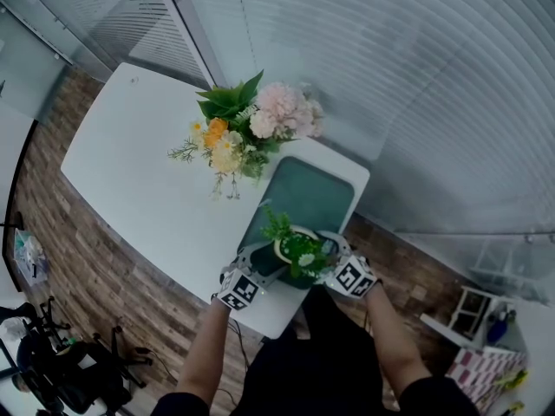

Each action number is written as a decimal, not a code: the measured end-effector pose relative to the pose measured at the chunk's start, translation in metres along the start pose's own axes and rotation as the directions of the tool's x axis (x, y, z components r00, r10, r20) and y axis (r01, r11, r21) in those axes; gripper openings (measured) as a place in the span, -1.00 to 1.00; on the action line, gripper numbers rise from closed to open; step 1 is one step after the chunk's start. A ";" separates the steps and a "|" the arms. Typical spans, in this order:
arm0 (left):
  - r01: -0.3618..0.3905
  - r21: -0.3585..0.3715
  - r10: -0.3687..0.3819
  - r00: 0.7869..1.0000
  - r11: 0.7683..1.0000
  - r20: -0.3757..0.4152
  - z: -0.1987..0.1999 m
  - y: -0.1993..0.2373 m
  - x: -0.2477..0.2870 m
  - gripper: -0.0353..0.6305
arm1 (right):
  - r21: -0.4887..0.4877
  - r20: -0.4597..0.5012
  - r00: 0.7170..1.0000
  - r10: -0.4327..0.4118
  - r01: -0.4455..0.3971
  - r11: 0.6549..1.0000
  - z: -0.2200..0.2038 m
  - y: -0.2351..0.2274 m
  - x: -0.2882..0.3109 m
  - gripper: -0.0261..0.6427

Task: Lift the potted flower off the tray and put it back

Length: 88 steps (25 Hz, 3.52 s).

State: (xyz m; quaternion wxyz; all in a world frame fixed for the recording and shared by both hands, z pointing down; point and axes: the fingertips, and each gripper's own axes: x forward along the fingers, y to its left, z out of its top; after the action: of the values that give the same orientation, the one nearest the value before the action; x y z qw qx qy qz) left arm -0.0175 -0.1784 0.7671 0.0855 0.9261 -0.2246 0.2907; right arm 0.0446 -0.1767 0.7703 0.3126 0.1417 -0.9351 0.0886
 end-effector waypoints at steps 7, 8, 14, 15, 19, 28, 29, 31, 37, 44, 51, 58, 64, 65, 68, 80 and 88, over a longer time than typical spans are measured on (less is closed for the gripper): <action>-0.010 -0.016 0.009 1.000 1.000 -0.021 0.003 -0.002 0.003 -0.08 | -0.018 0.004 1.000 -0.009 0.009 1.000 0.002 -0.004 -0.006 0.23; -0.012 -0.018 0.012 1.000 1.000 -0.021 0.004 -0.003 0.002 -0.08 | -0.023 0.007 1.000 -0.009 0.009 1.000 0.003 -0.004 -0.007 0.23; -0.026 -0.011 0.026 1.000 1.000 0.012 0.016 -0.007 -0.006 -0.08 | -0.024 0.033 0.999 -0.008 0.009 1.000 0.014 -0.001 -0.017 0.23; -0.027 -0.008 0.028 0.999 1.000 0.018 0.018 -0.008 -0.010 -0.09 | -0.021 0.038 0.999 -0.009 0.010 1.000 0.017 0.001 -0.018 0.23; -0.038 0.021 0.037 0.998 0.999 0.040 0.036 -0.011 -0.024 -0.08 | -0.021 0.056 0.998 -0.016 0.017 1.000 0.030 0.009 -0.030 0.23; -0.096 0.041 0.092 0.991 0.995 0.101 0.060 -0.029 -0.058 -0.08 | -0.083 0.097 0.995 -0.027 0.035 0.996 0.059 0.031 -0.054 0.23; -0.100 0.044 0.095 0.990 0.994 0.103 0.061 -0.032 -0.062 -0.08 | -0.092 0.105 0.994 -0.031 0.040 0.995 0.062 0.035 -0.056 0.23; -0.108 0.062 0.101 0.989 0.992 0.106 0.064 -0.038 -0.072 -0.08 | -0.100 0.118 0.992 -0.042 0.054 0.994 0.068 0.044 -0.060 0.23; -0.116 0.099 0.102 0.986 0.988 0.133 0.075 -0.053 -0.102 -0.08 | -0.128 0.141 0.988 -0.068 0.086 0.988 0.090 0.070 -0.076 0.23; -0.118 0.130 0.097 0.983 0.985 0.156 0.079 -0.072 -0.127 -0.08 | -0.145 0.141 0.983 -0.114 0.134 0.980 0.100 0.098 -0.086 0.23; -0.107 0.132 0.084 0.981 0.985 0.174 0.072 -0.095 -0.153 -0.08 | -0.142 0.131 0.980 -0.149 0.168 0.976 0.109 0.133 -0.094 0.23; -0.106 0.153 0.075 0.978 0.983 0.192 0.070 -0.114 -0.176 -0.08 | -0.163 0.154 0.974 -0.163 0.188 0.969 0.116 0.164 -0.097 0.23; -0.084 0.188 0.043 0.976 0.979 0.213 0.074 -0.136 -0.188 -0.08 | -0.142 0.167 0.967 -0.190 0.215 0.966 0.113 0.187 -0.110 0.23; -0.080 0.193 0.037 0.976 0.978 0.216 0.075 -0.138 -0.190 -0.08 | -0.134 0.175 0.965 -0.193 0.218 0.967 0.113 0.189 -0.112 0.23; -0.075 0.203 0.030 0.975 0.976 0.218 0.075 -0.146 -0.192 -0.08 | -0.126 0.178 0.963 -0.203 0.227 0.966 0.111 0.197 -0.117 0.23; -0.027 0.211 -0.022 0.973 0.977 0.228 0.072 -0.194 -0.208 -0.08 | -0.087 0.166 0.958 -0.233 0.250 0.964 0.098 0.244 -0.139 0.23; -0.006 0.223 -0.044 0.975 0.975 0.218 0.069 -0.205 -0.212 -0.08 | -0.047 0.186 0.952 -0.243 0.256 0.966 0.095 0.256 -0.143 0.23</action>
State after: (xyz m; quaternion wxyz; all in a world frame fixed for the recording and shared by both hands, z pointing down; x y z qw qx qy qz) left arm -0.0424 0.0609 0.5825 -0.0414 0.9586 -0.1901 0.2079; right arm 0.0183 0.0703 0.5883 0.2410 0.2550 -0.9364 0.0023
